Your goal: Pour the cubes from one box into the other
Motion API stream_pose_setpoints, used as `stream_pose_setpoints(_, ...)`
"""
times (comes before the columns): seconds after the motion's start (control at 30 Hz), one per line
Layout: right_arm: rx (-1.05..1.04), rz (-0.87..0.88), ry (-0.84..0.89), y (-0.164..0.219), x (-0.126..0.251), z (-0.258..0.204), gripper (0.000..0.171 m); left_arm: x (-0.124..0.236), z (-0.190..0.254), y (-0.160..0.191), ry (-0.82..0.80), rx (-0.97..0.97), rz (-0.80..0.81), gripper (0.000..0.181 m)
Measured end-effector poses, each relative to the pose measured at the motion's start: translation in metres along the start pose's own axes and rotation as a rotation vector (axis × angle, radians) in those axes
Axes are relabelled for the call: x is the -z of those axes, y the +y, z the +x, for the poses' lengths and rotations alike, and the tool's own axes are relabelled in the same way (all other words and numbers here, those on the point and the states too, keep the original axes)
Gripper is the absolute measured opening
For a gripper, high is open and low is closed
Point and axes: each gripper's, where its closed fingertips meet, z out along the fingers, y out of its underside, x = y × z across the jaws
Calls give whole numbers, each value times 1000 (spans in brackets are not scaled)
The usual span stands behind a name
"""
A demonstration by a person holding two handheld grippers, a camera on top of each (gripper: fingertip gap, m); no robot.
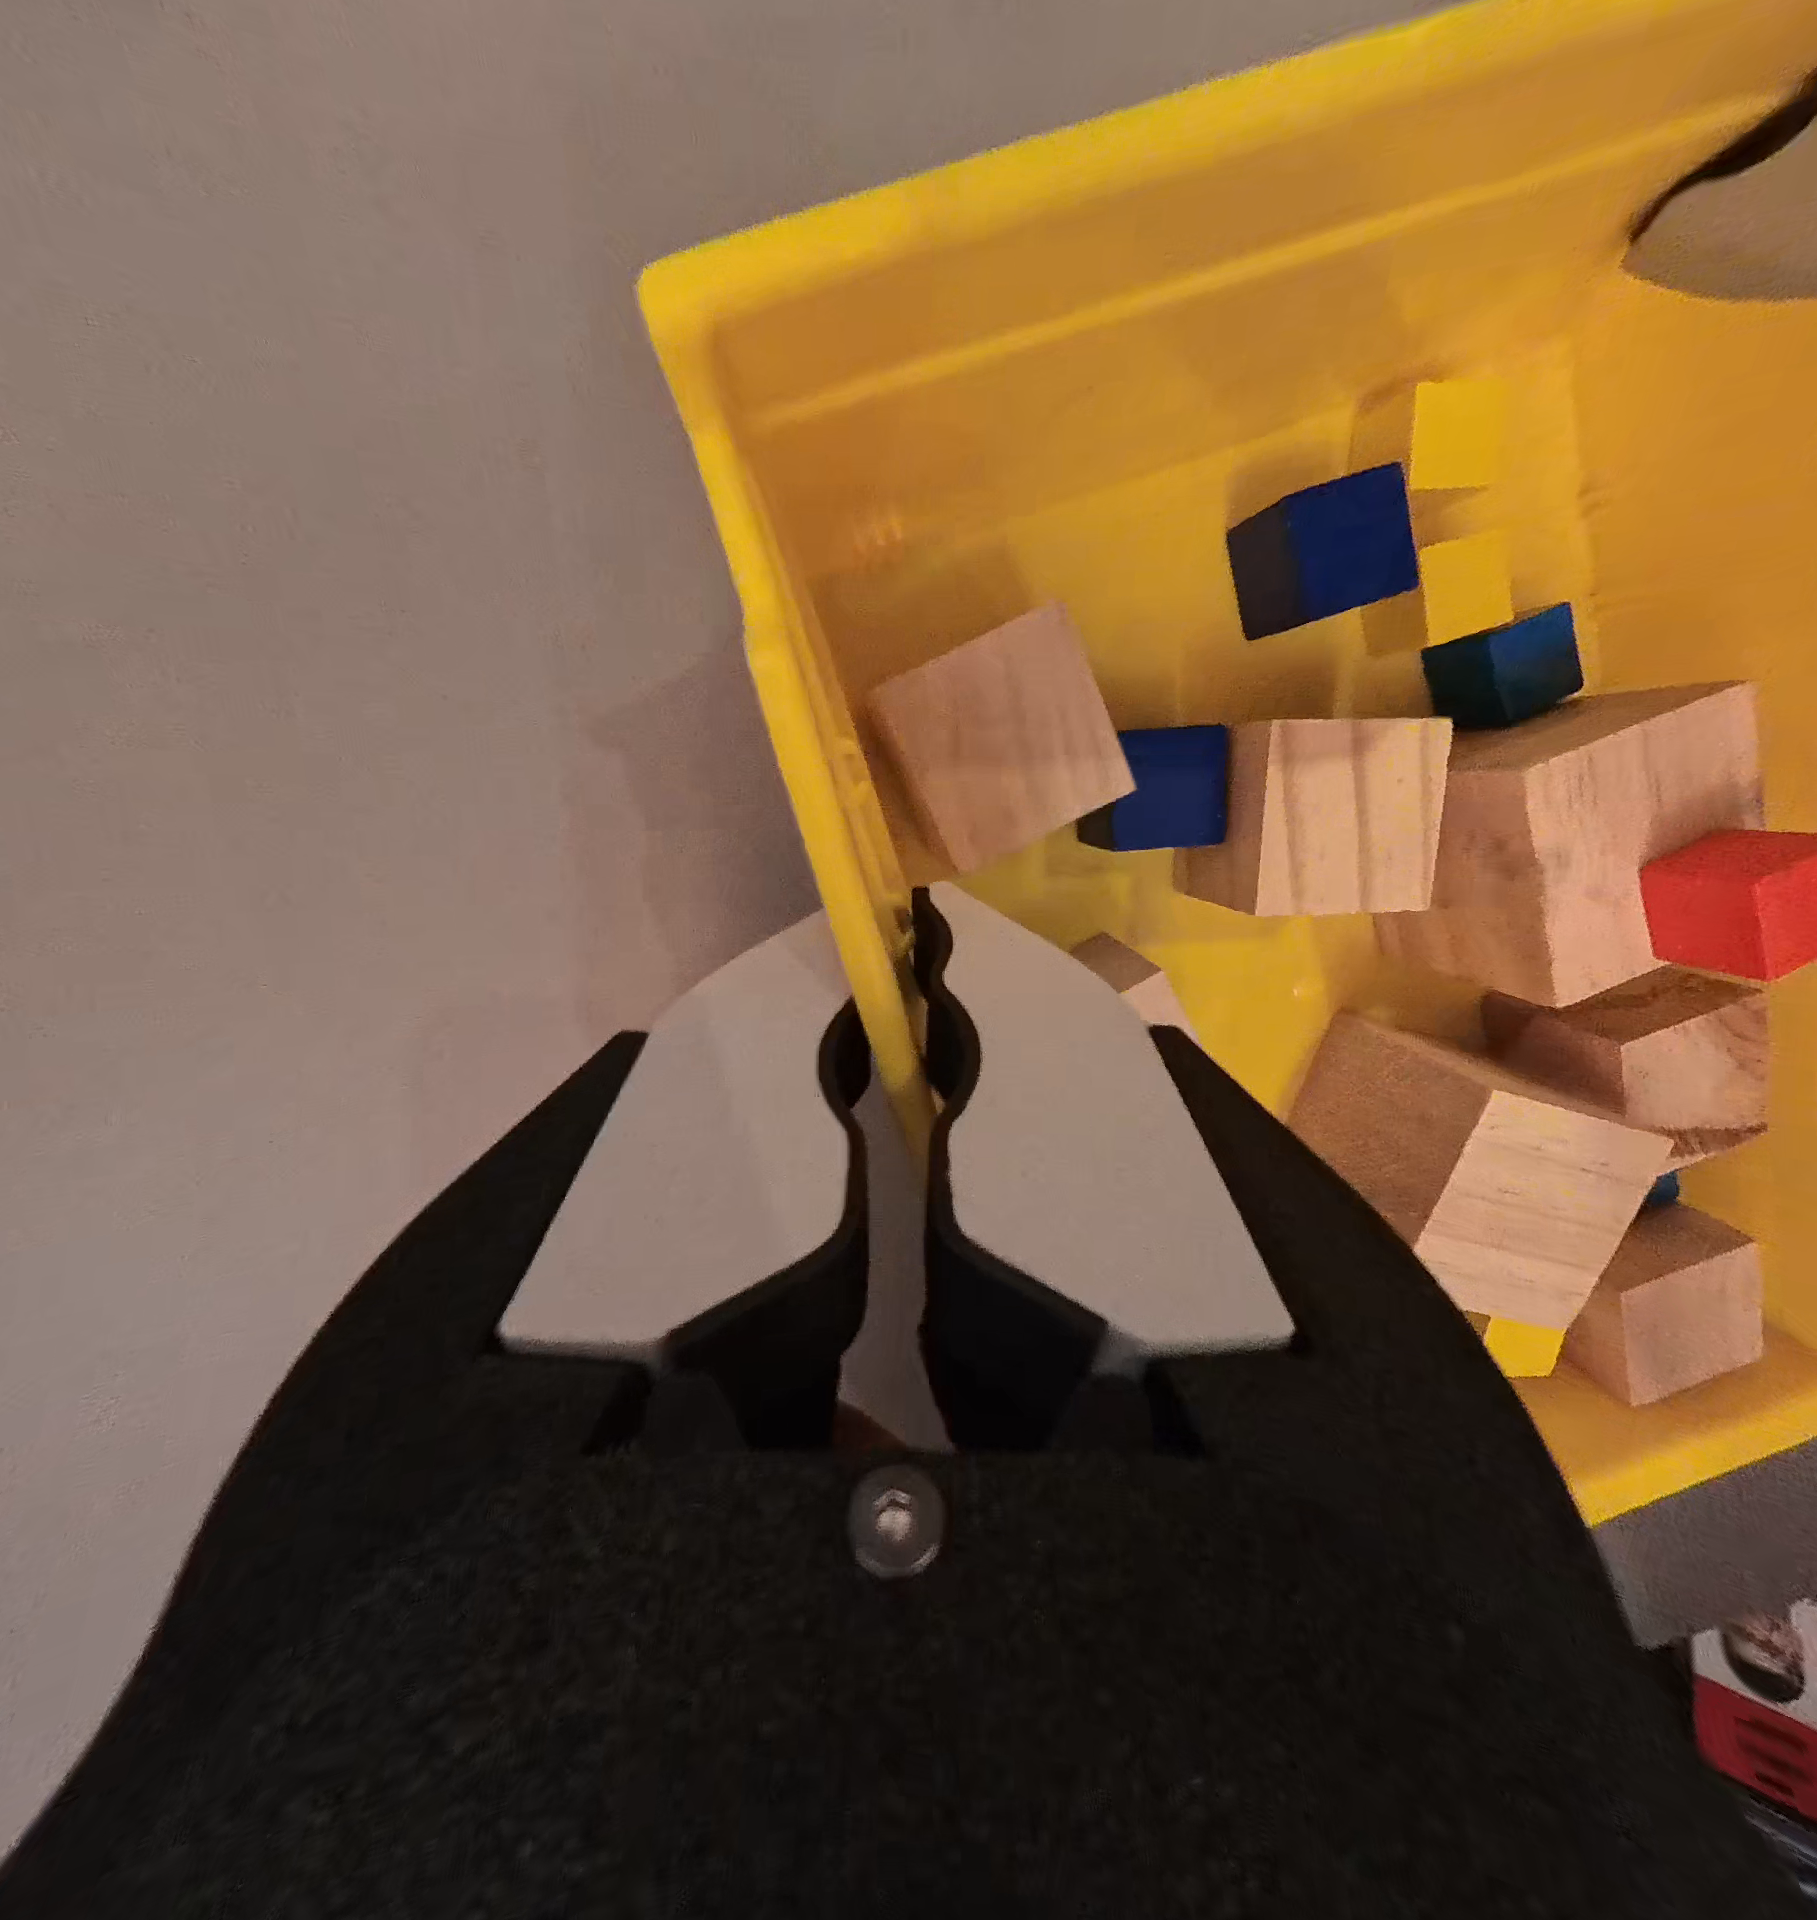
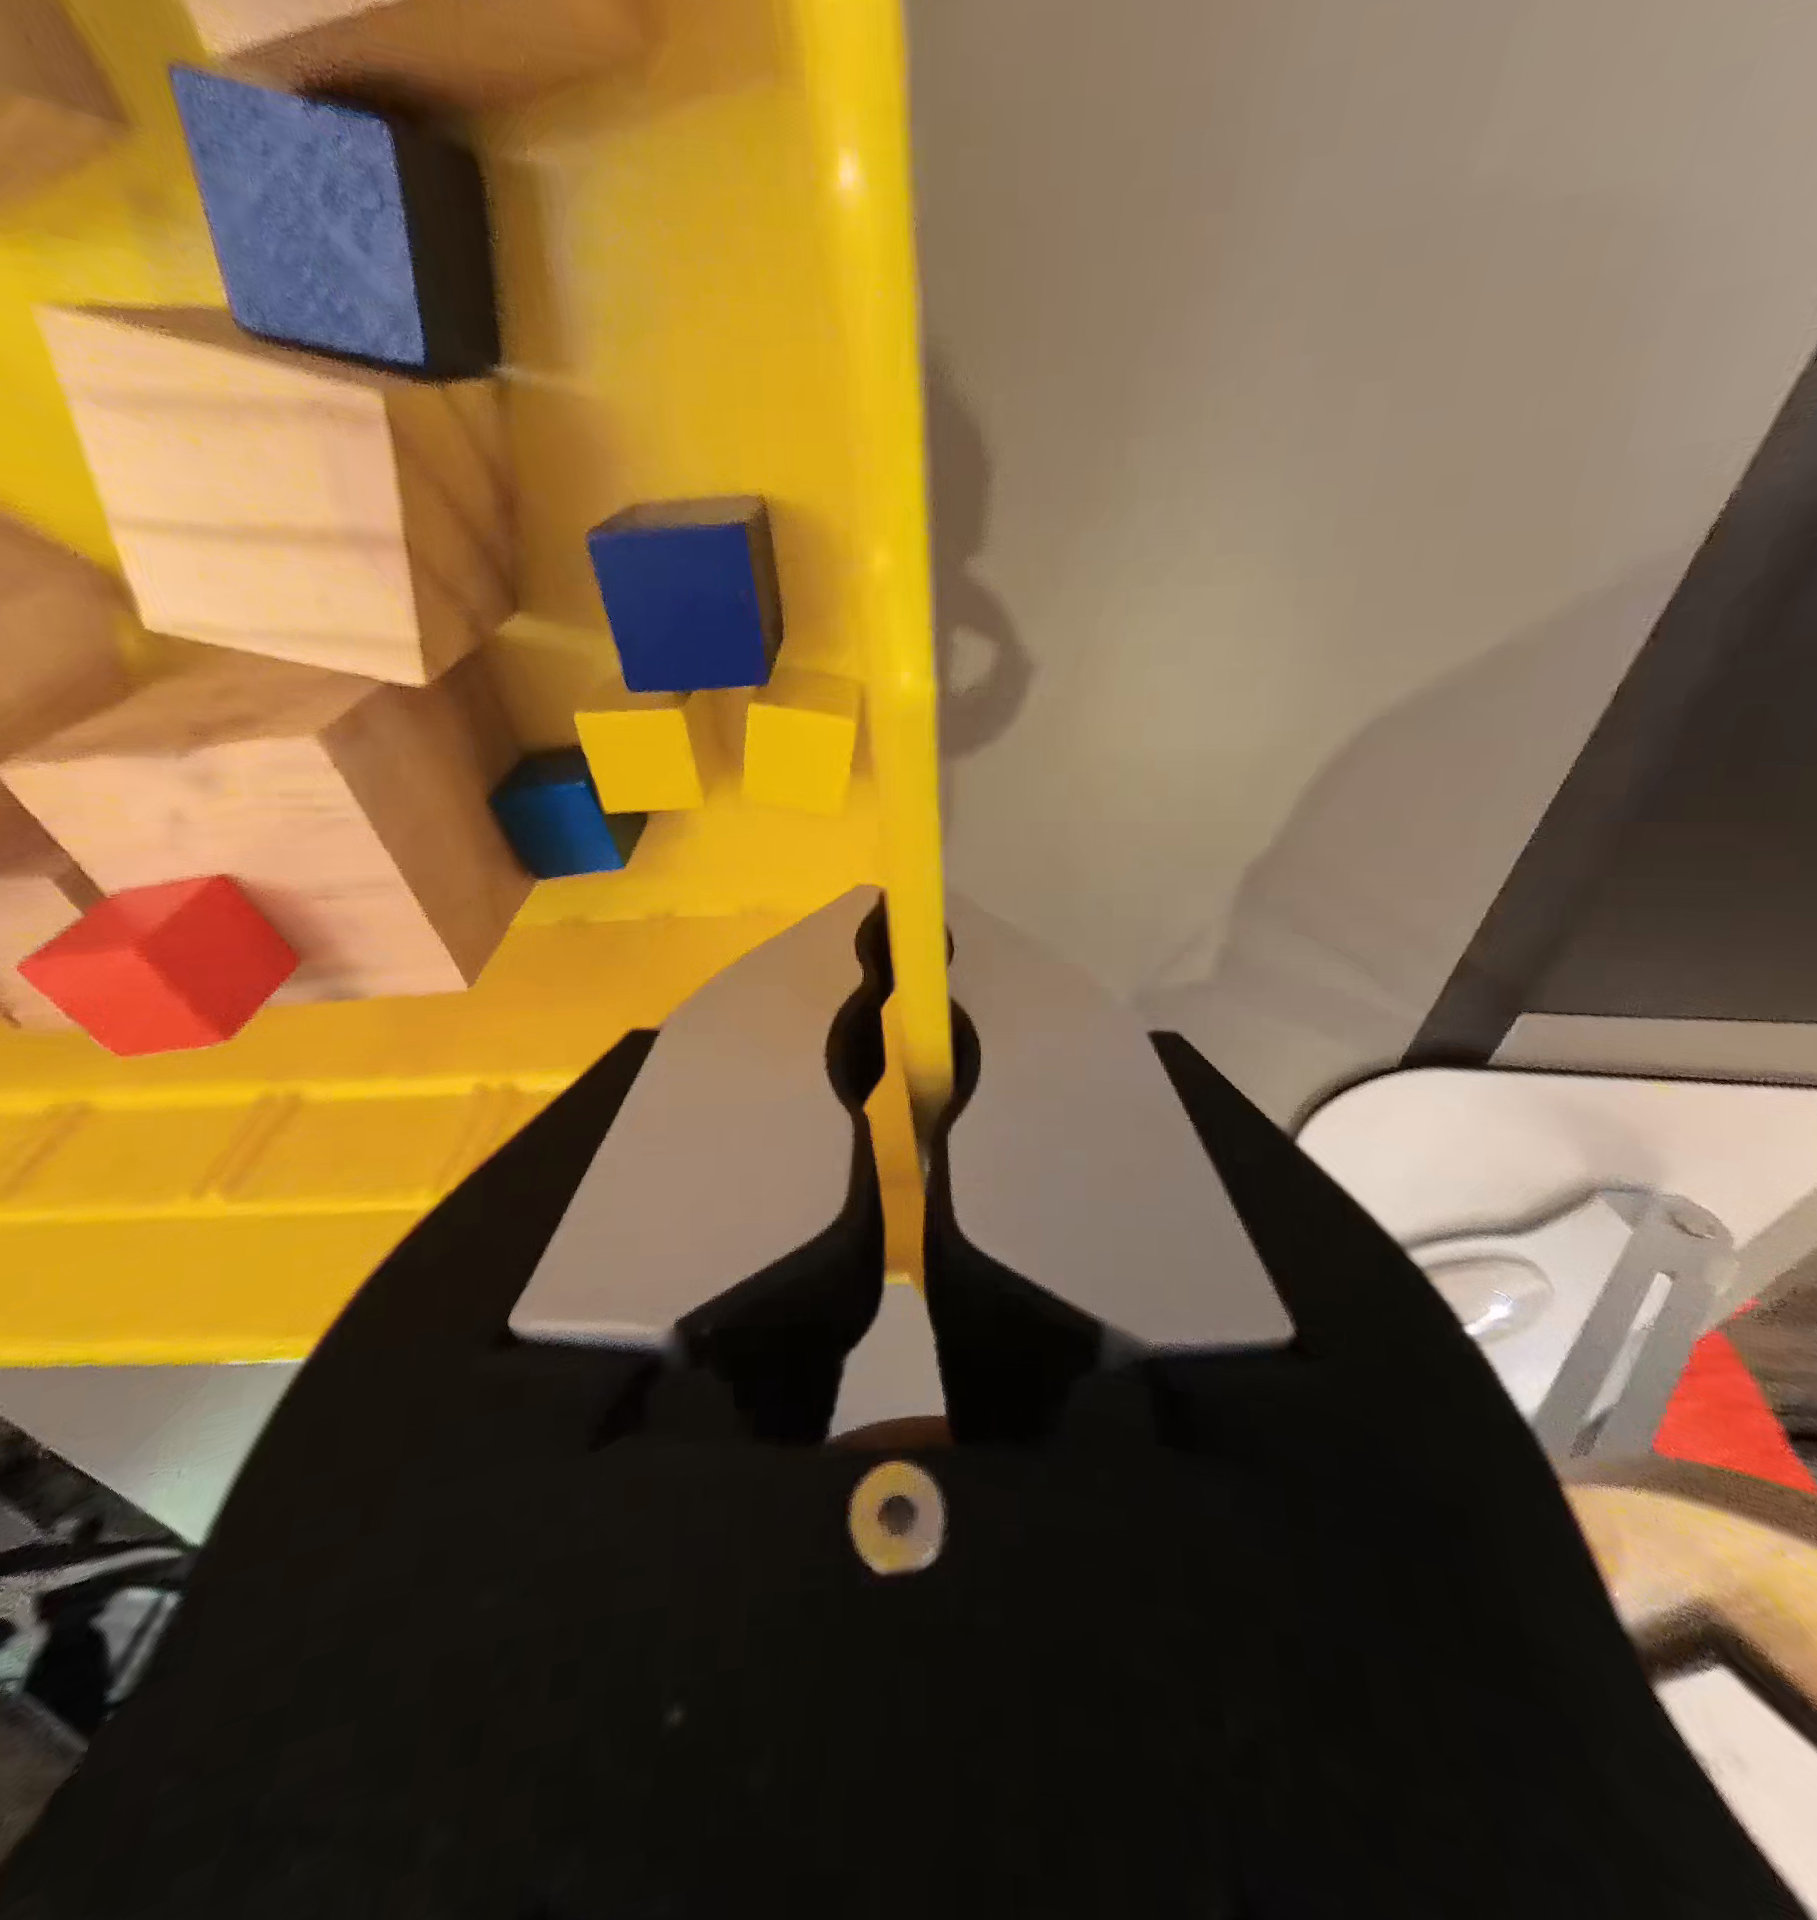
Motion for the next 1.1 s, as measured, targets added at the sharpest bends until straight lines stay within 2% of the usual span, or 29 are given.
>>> stream_pose_setpoints(0.17, 17, 27, -45, 48, 6, -16, 2, 8, 40, -11, -47, -153, 0, 5)
stream_pose_setpoints(0.33, -68, 83, -34, 133, 39, -26, 5, 27, 115, -46, -51, -284, 17, 5)
stream_pose_setpoints(0.5, -196, 55, -35, 256, 79, -37, 5, 42, 226, -92, 16, -402, 7, 5)
stream_pose_setpoints(0.83, -550, 60, 51, 527, 164, -40, 6, 69, 478, -229, 68, -731, 58, 5)
stream_pose_setpoints(0.97, -670, 113, 83, 611, 193, -28, 5, 81, 559, -282, 135, -823, 90, 4)
stream_pose_setpoints(1.1, -737, 140, 152, 669, 194, -9, 5, 73, 612, -325, 101, -893, 139, 4)
